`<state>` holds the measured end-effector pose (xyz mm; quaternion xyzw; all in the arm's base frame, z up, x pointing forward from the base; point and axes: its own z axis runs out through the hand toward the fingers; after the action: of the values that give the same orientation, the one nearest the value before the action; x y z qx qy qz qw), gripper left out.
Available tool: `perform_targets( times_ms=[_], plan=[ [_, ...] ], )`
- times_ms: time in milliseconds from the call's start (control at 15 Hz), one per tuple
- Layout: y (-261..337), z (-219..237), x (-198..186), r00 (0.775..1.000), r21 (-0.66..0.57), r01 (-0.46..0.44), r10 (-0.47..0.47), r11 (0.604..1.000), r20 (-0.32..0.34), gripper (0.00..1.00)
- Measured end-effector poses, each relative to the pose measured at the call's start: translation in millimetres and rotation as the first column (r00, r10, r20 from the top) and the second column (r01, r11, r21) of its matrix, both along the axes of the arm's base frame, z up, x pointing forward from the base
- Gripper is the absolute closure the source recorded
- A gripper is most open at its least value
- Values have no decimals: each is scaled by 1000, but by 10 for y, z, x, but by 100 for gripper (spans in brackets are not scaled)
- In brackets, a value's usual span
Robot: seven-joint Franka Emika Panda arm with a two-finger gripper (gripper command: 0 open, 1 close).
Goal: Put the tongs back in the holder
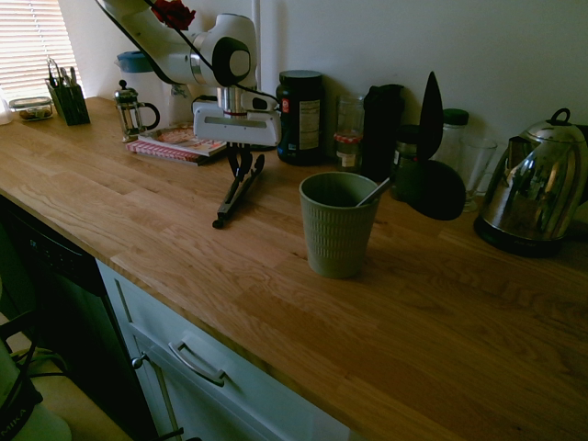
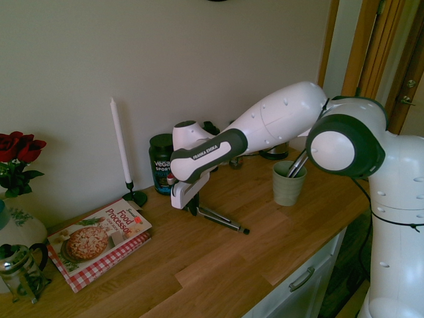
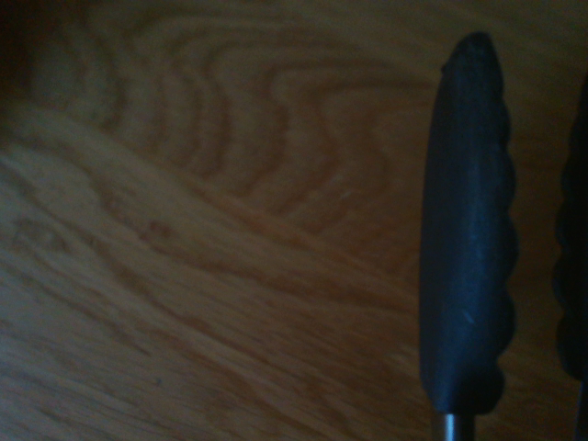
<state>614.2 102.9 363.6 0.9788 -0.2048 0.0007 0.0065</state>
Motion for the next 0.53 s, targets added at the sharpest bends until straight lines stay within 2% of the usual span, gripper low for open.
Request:
perform_targets(
  times_ms=[333, 533],
  plan=[
    [-313, 1148, -65, 993, 24, 85, -87, 996, 85, 100],
    [-499, 1563, -211, 984, 37, 126, -129, 991, 121, 100]
  ],
)
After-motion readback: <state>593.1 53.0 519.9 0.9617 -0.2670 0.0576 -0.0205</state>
